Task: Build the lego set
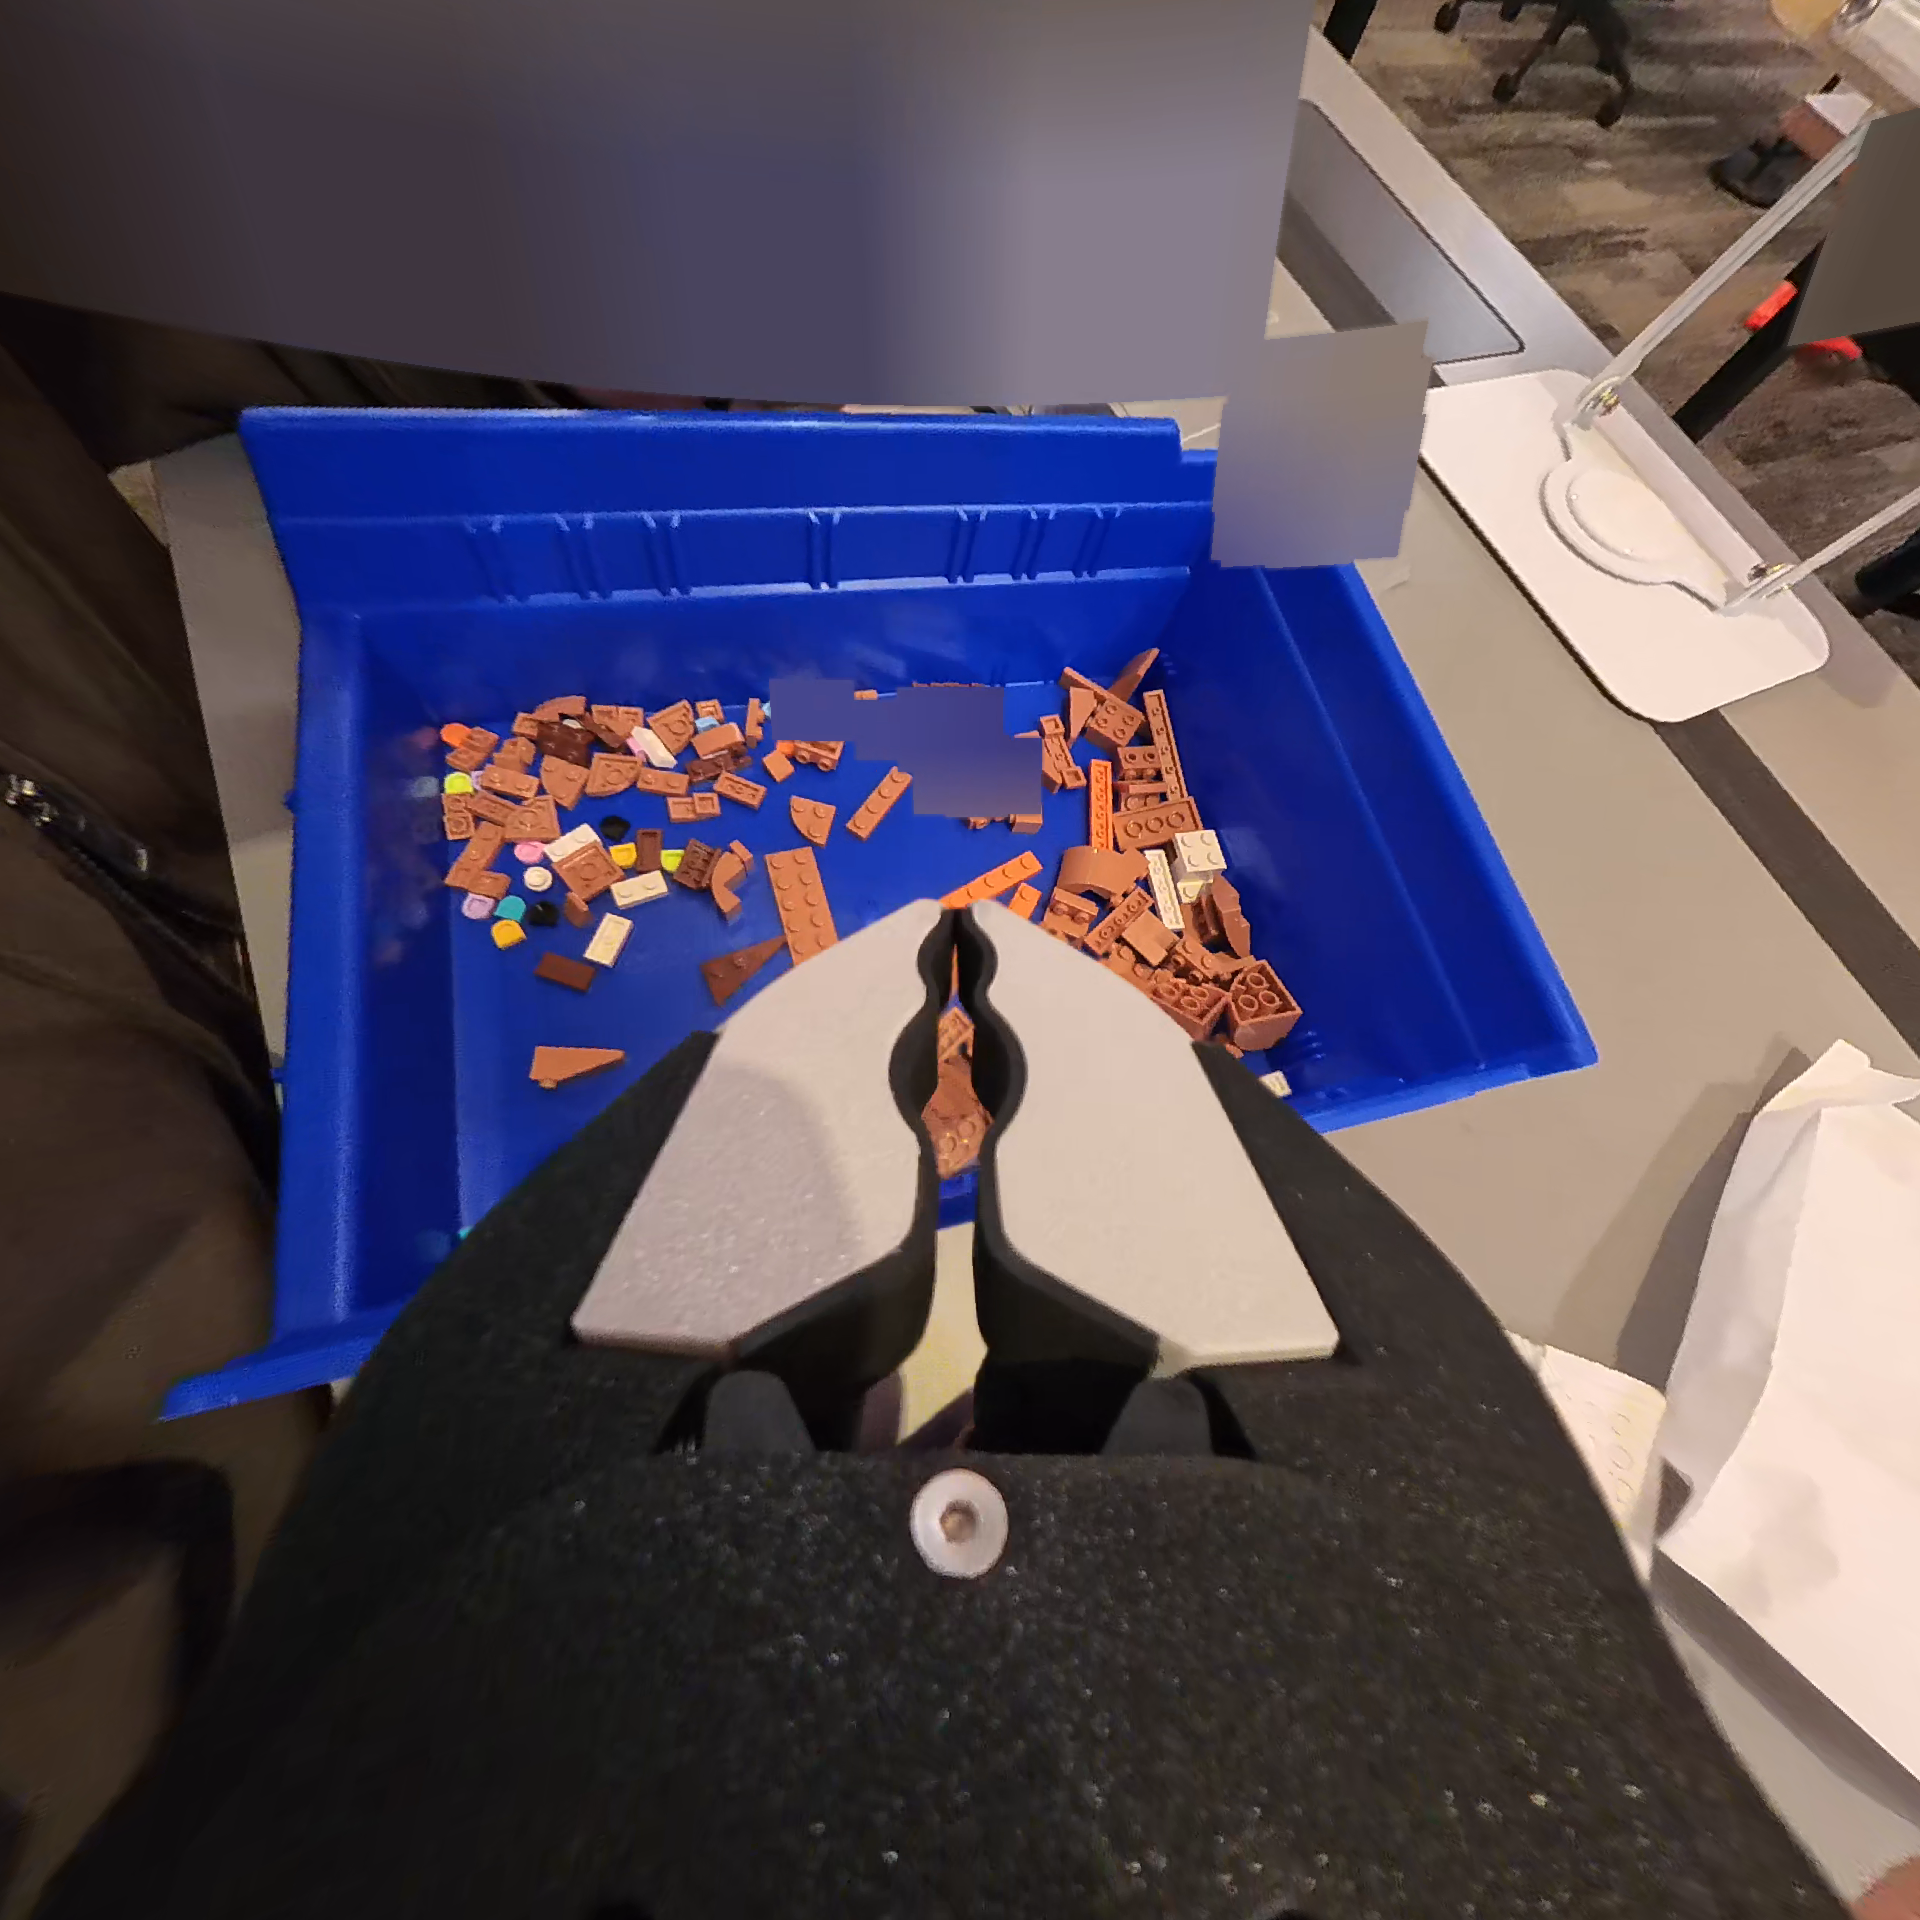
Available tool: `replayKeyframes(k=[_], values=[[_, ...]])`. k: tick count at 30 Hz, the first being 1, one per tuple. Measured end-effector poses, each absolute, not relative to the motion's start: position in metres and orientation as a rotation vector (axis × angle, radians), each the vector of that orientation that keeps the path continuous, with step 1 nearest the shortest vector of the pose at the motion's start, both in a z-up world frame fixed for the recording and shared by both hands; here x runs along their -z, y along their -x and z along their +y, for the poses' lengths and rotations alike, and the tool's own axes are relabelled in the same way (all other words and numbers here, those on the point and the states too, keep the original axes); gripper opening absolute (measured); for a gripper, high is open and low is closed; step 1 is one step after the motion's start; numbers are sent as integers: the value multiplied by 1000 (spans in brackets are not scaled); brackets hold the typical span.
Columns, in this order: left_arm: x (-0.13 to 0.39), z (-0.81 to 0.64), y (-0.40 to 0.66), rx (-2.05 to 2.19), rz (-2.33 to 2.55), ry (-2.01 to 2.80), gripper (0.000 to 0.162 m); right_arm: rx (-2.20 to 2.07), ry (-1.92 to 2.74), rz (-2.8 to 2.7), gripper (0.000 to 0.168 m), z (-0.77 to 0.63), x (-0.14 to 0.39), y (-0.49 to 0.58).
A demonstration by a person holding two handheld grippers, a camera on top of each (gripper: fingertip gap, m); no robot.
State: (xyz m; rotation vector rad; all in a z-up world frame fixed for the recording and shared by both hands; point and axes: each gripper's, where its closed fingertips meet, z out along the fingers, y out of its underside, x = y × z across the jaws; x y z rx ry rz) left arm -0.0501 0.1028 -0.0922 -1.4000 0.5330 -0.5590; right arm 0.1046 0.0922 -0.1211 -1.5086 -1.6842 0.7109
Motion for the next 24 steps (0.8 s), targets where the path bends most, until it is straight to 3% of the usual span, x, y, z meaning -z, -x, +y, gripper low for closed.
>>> replayKeyframes(k=[24], values=[[91, 100, 46, 570, 557, 1382, 0, -918, 1437, -1620, 0, 67, 129, -84]])
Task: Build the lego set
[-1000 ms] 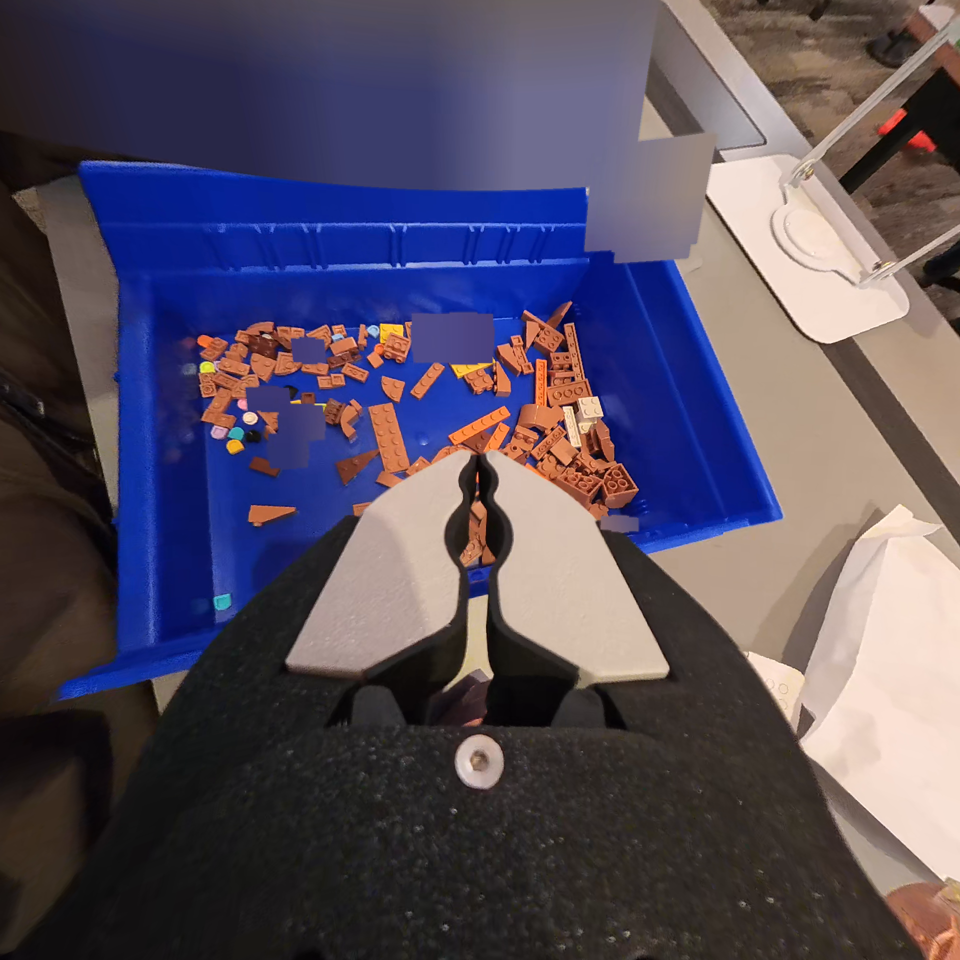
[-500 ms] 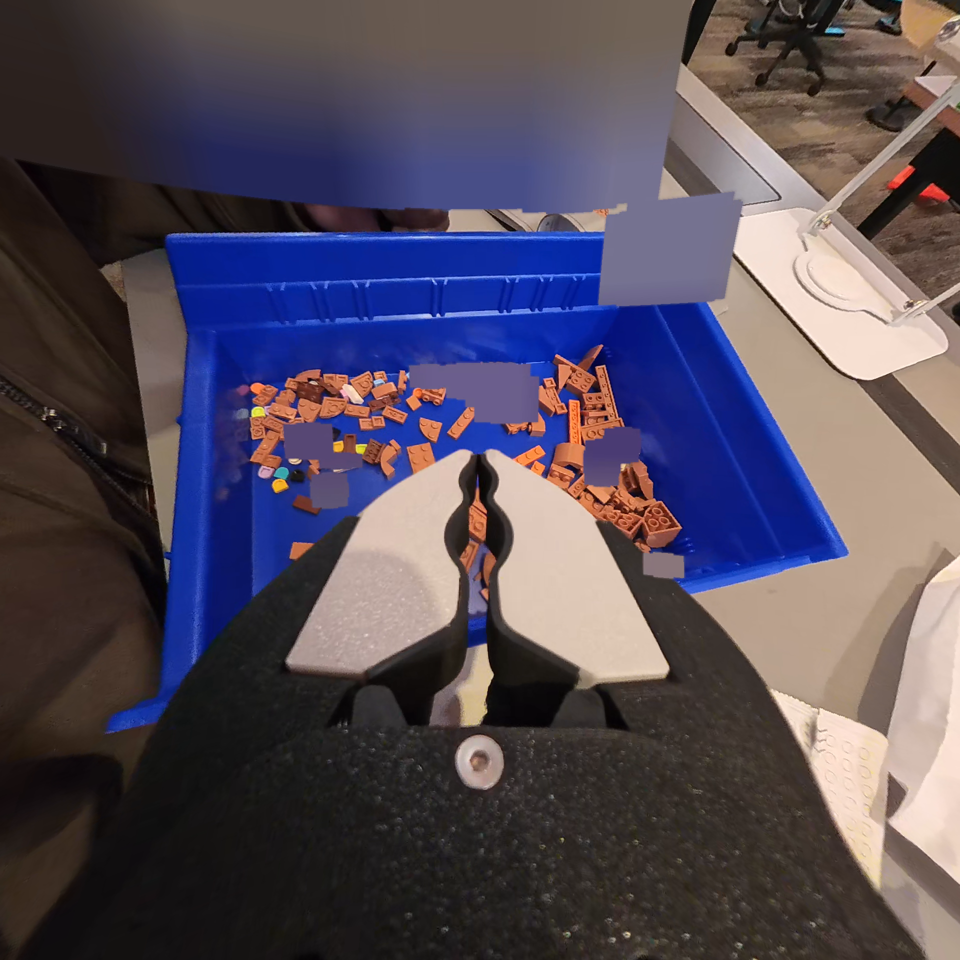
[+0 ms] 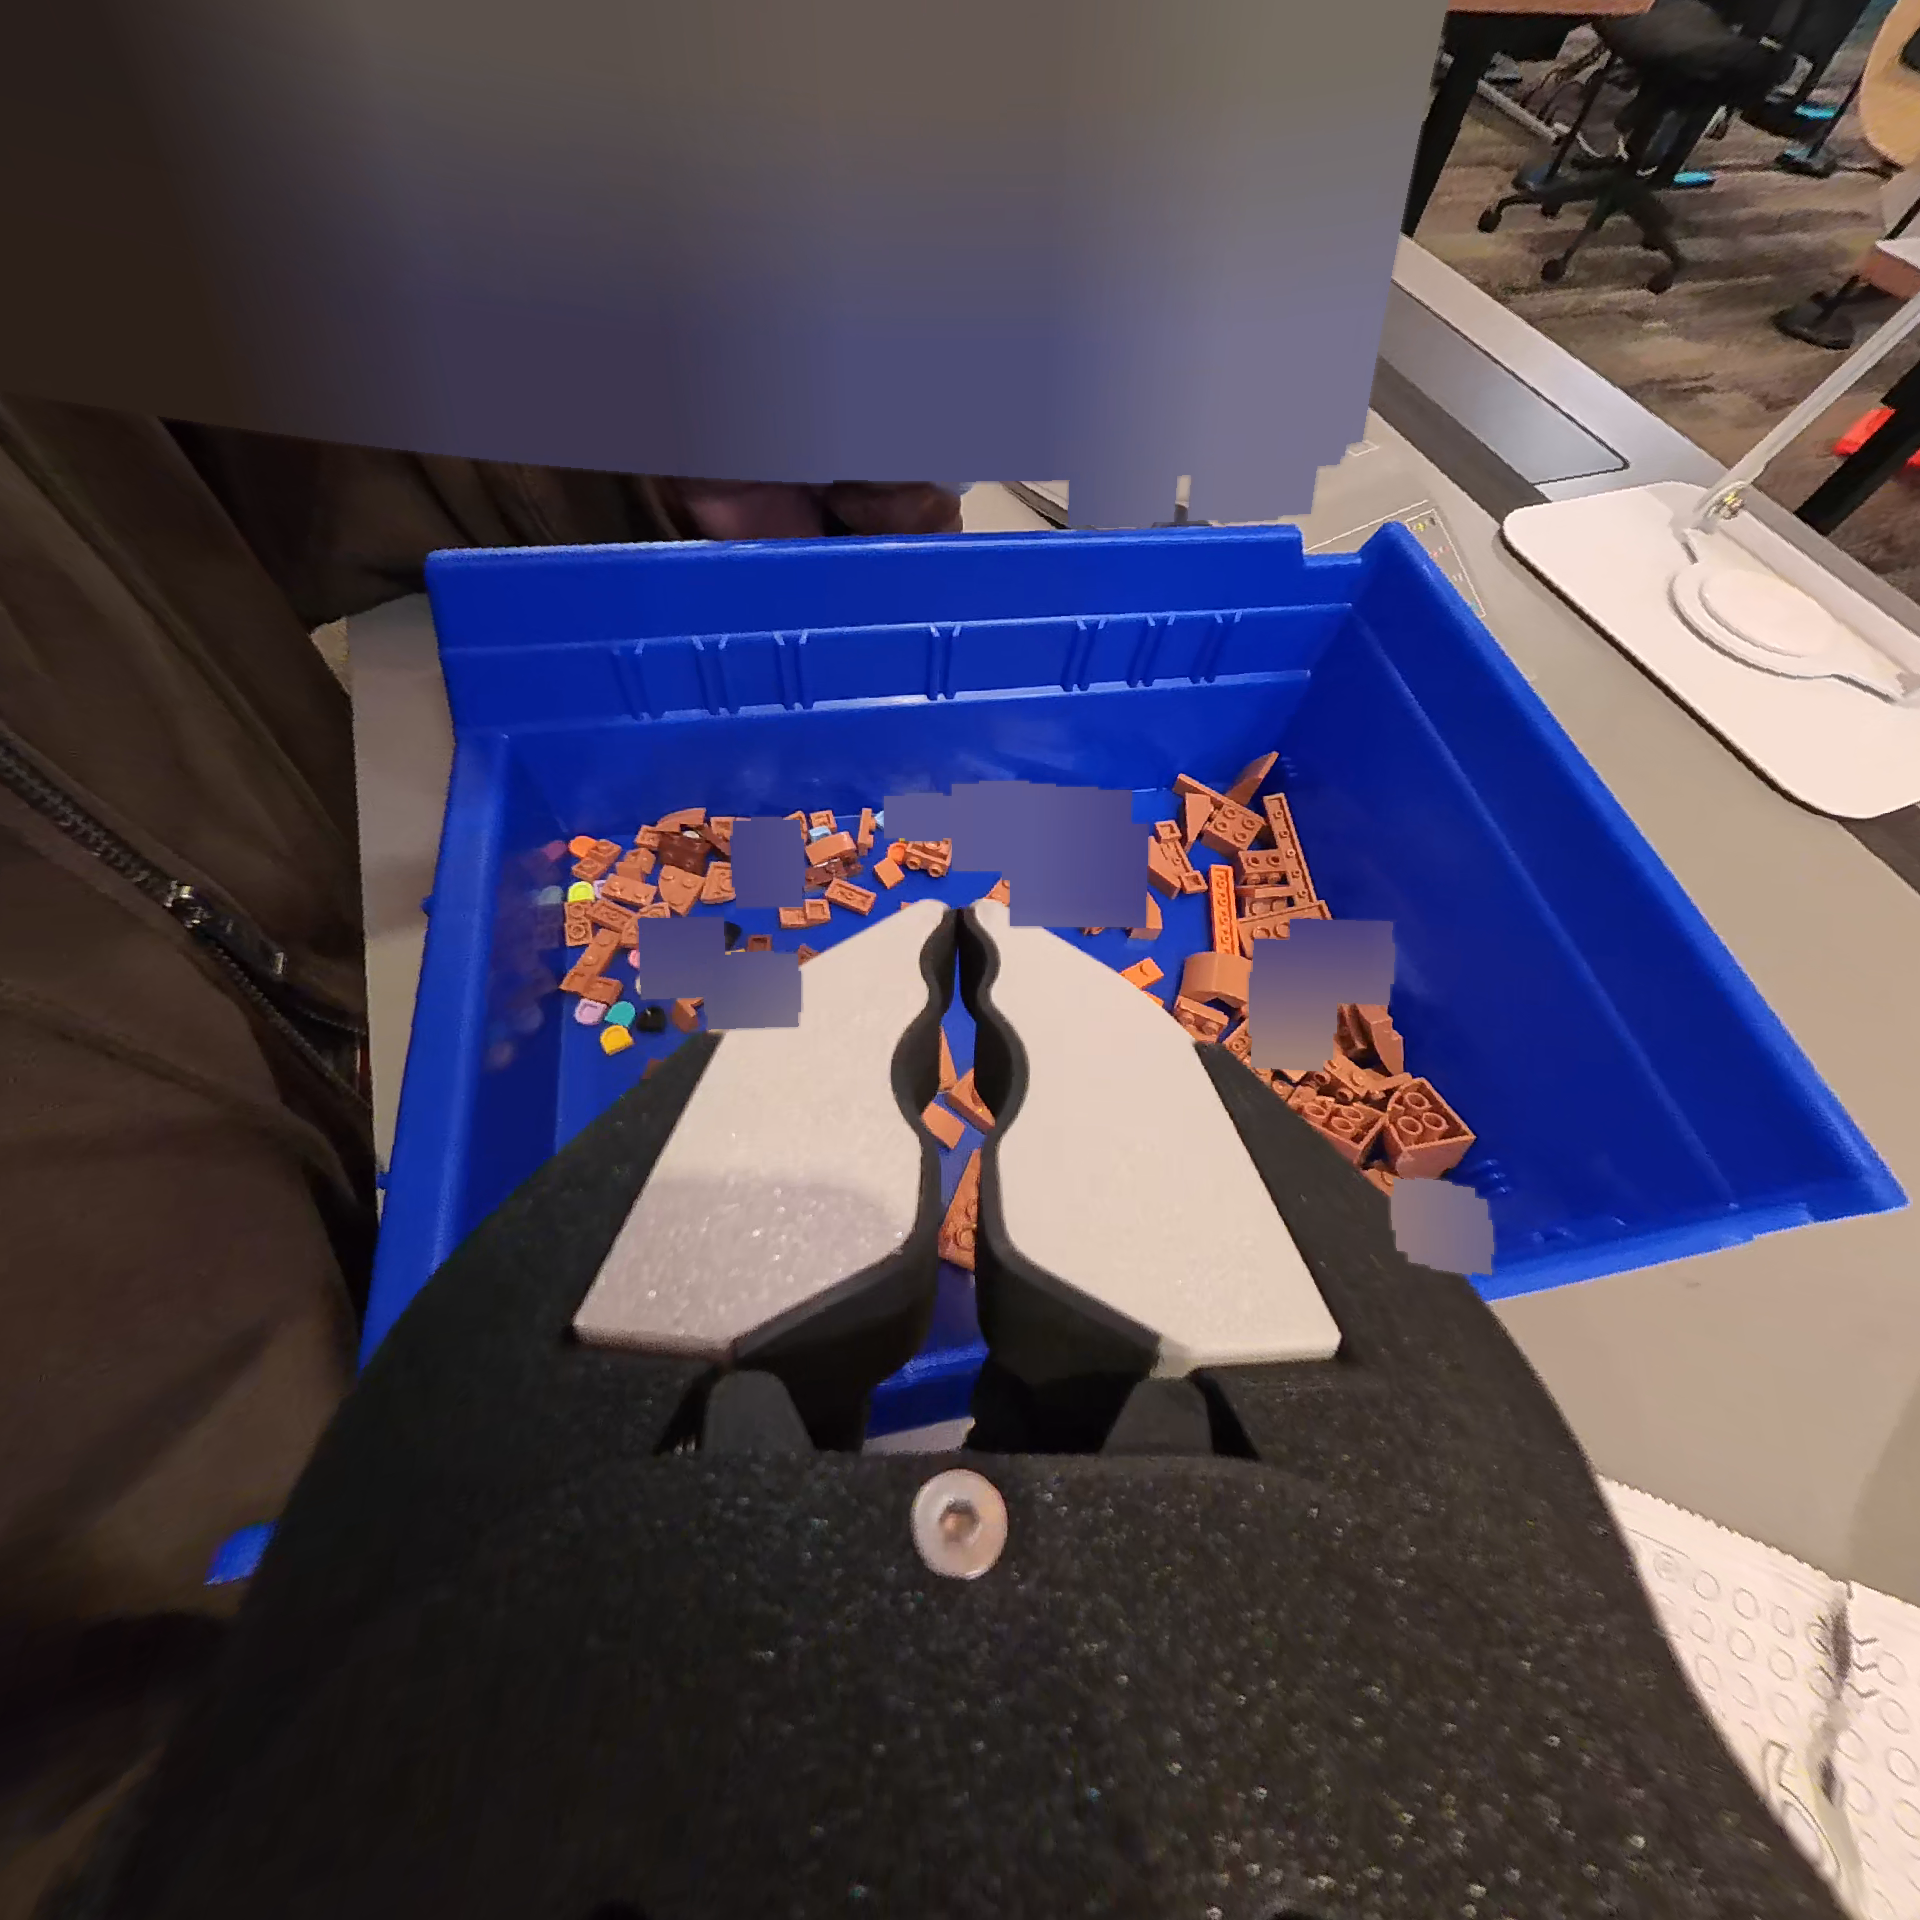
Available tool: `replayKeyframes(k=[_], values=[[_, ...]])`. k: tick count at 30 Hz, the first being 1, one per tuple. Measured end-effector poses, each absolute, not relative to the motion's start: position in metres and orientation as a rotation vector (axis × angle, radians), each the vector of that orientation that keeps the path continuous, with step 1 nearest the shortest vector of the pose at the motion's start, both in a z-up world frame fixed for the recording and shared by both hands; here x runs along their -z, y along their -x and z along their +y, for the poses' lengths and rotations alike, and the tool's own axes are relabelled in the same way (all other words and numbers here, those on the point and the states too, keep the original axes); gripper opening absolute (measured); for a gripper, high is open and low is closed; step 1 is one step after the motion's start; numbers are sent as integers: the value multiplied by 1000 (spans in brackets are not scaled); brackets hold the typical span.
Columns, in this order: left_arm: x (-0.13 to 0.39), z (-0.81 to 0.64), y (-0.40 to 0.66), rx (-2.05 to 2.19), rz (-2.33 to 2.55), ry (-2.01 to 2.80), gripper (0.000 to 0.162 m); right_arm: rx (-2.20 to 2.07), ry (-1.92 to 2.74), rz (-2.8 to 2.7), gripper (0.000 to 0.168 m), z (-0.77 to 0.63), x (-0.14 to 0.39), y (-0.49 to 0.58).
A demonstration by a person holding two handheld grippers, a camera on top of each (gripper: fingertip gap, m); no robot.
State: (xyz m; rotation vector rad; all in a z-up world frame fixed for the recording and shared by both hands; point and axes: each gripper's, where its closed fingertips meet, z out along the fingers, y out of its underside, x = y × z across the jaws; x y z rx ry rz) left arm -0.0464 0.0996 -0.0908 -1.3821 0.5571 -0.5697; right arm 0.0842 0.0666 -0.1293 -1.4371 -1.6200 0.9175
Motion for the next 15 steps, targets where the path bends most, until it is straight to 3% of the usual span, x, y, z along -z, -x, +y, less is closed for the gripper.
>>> replayKeyframes(k=[15], values=[[93, 101, 47, 568, 556, 1390, 0, -982, 1469, -1615, 0, 65, 139, -83]])
